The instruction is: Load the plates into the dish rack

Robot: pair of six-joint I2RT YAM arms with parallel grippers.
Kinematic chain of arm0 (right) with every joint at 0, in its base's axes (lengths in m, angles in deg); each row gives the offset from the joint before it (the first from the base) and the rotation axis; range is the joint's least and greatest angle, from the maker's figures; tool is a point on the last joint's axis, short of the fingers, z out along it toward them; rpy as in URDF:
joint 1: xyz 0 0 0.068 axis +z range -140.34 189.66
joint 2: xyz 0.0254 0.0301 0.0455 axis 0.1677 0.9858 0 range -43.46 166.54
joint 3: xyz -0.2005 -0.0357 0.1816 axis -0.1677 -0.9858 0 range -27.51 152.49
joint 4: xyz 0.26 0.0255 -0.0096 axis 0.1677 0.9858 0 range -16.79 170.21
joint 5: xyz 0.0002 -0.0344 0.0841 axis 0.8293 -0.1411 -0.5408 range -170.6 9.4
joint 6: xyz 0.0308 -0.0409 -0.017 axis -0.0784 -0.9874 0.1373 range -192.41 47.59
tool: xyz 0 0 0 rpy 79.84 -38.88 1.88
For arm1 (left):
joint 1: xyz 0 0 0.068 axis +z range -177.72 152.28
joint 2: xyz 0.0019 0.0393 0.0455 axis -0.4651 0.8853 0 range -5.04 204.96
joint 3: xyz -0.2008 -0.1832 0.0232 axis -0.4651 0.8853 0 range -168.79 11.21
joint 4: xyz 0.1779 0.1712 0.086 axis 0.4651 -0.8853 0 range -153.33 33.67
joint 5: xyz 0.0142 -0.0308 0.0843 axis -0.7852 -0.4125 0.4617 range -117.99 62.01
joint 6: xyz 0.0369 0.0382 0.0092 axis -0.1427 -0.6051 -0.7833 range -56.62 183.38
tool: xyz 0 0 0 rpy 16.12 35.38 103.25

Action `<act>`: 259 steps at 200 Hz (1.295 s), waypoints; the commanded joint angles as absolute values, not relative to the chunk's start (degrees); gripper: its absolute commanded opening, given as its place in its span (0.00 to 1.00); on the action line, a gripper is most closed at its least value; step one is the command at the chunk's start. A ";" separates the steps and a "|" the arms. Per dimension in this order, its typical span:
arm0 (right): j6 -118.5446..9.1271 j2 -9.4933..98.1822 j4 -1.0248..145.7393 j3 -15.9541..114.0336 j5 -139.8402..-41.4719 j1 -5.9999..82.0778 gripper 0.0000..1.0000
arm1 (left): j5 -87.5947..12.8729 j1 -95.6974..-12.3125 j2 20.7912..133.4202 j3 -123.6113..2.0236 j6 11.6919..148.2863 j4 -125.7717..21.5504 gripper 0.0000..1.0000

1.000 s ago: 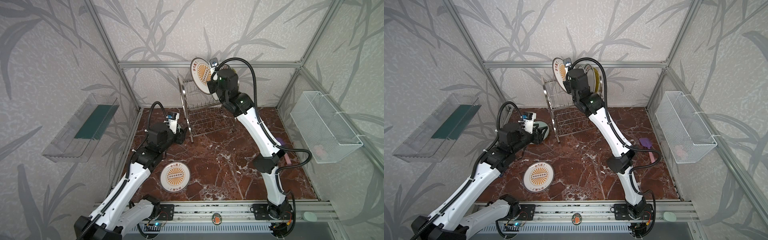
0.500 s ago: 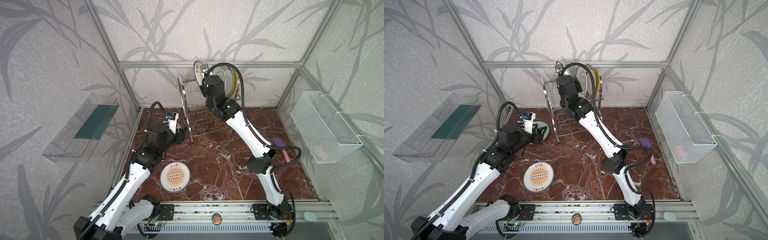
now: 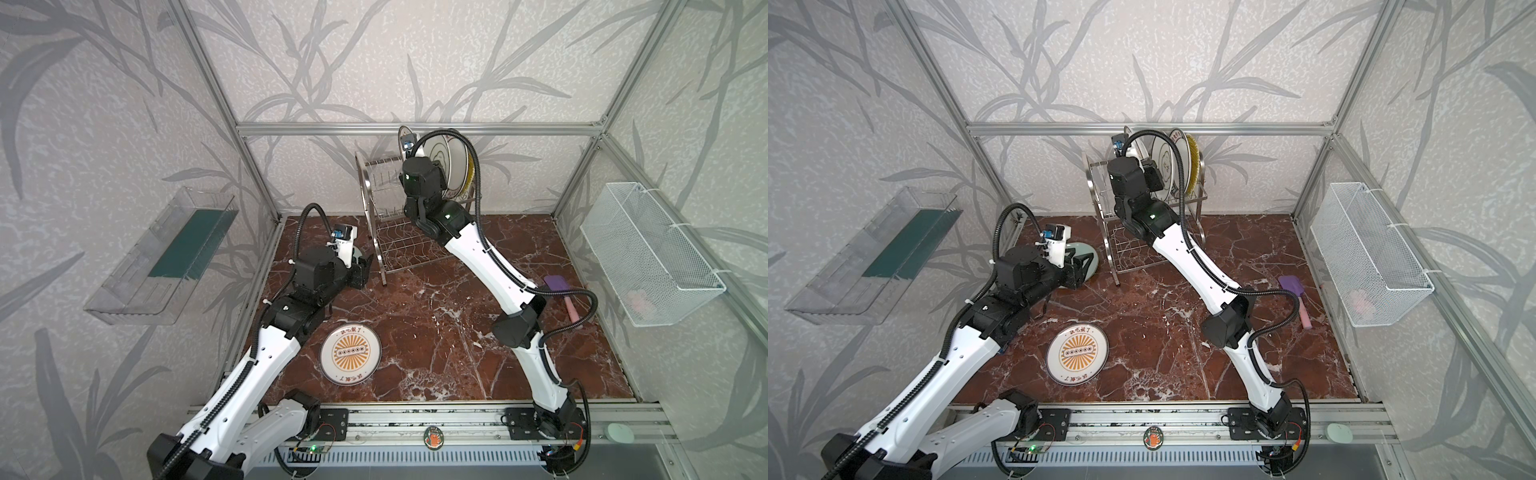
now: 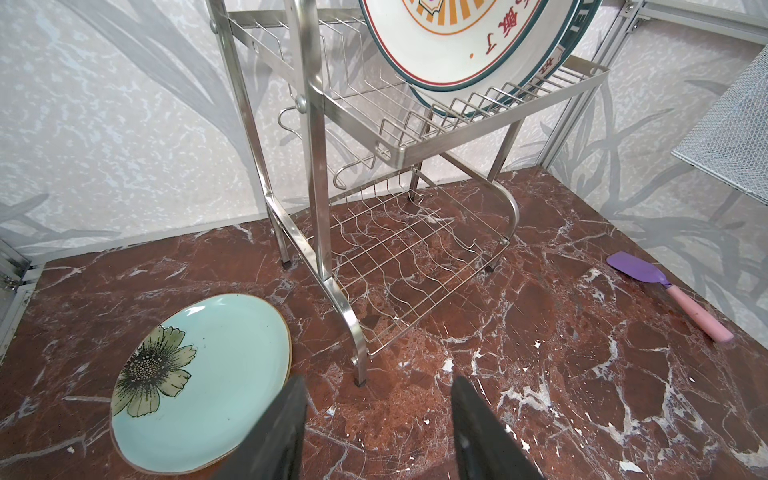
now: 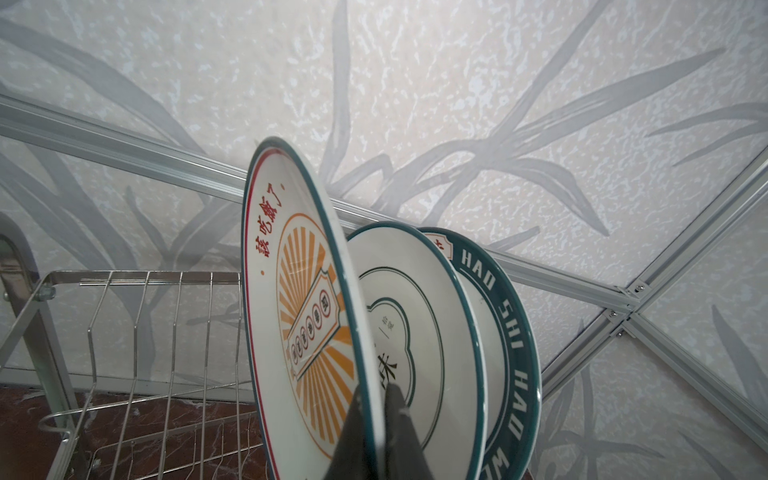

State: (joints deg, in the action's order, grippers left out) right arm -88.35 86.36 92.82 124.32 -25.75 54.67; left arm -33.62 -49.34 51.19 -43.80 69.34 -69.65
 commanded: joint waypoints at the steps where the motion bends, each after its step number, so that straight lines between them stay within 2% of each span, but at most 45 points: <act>1: -86.10 85.31 89.20 124.46 -22.95 55.10 0.00 | -33.43 -49.15 50.16 -44.63 68.04 -70.48 0.54; 192: -81.23 81.13 88.83 113.60 -23.21 55.16 0.00 | -33.17 -49.11 49.89 -44.85 68.47 -71.26 0.54; 213: -80.68 80.86 89.44 113.38 -23.89 55.05 0.06 | -33.35 -49.14 50.16 -45.14 68.66 -71.70 0.55; 238: -79.51 80.48 90.82 113.29 -25.94 54.92 0.23 | -33.34 -49.15 50.13 -45.23 68.74 -71.89 0.55; 259: -78.04 79.62 91.73 112.71 -27.78 54.57 0.30 | -33.09 -49.16 49.90 -45.31 68.65 -72.06 0.55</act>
